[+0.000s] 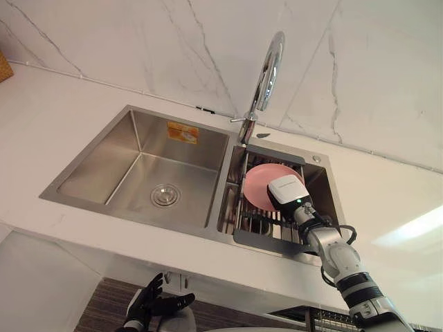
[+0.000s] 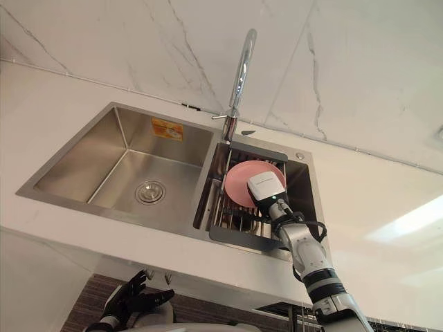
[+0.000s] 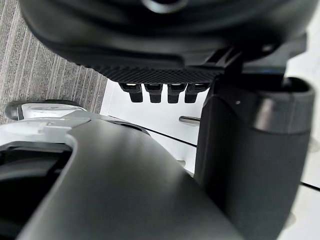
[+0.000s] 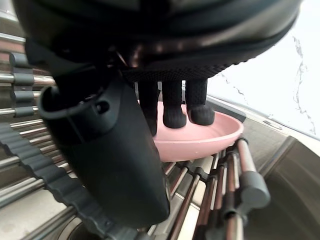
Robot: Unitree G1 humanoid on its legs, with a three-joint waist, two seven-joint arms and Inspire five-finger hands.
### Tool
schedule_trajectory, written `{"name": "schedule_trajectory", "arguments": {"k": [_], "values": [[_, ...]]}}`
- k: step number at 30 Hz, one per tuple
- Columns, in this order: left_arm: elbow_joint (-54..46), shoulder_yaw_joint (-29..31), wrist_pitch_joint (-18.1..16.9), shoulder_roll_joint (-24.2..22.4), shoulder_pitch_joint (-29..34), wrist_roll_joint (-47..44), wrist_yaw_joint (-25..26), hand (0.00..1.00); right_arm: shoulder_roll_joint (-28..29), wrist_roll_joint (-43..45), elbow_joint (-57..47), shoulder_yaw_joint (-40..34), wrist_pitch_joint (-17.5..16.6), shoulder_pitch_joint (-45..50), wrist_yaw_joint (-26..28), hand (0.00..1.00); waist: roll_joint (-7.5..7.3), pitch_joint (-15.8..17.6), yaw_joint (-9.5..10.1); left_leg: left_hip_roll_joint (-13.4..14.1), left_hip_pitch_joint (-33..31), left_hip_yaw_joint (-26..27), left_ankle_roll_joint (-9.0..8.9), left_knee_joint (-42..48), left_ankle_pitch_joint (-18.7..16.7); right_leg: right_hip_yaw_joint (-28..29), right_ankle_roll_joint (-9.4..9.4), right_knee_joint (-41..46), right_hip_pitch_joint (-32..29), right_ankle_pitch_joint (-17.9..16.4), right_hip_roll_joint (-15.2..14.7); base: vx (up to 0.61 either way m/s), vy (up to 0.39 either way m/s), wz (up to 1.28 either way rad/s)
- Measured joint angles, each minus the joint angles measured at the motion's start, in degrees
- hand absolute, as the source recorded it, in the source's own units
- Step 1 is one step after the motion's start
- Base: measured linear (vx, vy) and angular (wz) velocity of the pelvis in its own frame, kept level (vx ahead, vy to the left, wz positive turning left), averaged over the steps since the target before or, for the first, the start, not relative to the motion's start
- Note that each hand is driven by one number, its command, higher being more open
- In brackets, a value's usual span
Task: Walk over to the sink, pick up the cup, carry it to the dishwasher, place the cup inside the dishwasher, then close the dishwasher door
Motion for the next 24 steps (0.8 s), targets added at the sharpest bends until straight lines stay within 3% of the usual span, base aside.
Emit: {"name": "schedule_trajectory", "arguments": {"k": [10,18,24], "values": [[-0.41,0.66,0.04,-0.20,0.01,0.01,-0.12,1.00,-0.03,6.85,-0.34,-2.69,-0.02,0.26,-0.50,0.00,-0.11,0.55,-0.13,0.15,-0.11,0.39,-0.01,0.11,-0.32,0.38,-0.11,0.08,-0.35,-0.09,0.06,0.00,0.000,-0.01],[-0.40,1.10,-0.55,-1.26,0.19,0.00,-0.01,1.00,-0.15,10.87,-5.85,-5.17,-0.94,2.06,-1.25,0.00,1.07,1.28,-1.25,0.42,-0.37,0.39,0.18,0.88,-0.87,0.28,0.11,0.15,-0.25,0.04,0.27,0.00,0.000,0.00],[-0.11,1.09,-1.16,-1.85,0.48,0.01,0.47,1.00,-0.39,14.09,-11.33,-7.17,-3.68,4.86,-1.68,0.00,2.15,1.47,-1.94,0.72,0.00,0.38,0.01,0.43,-0.93,0.23,0.36,0.16,0.07,0.20,0.54,0.00,0.000,0.00]]}}
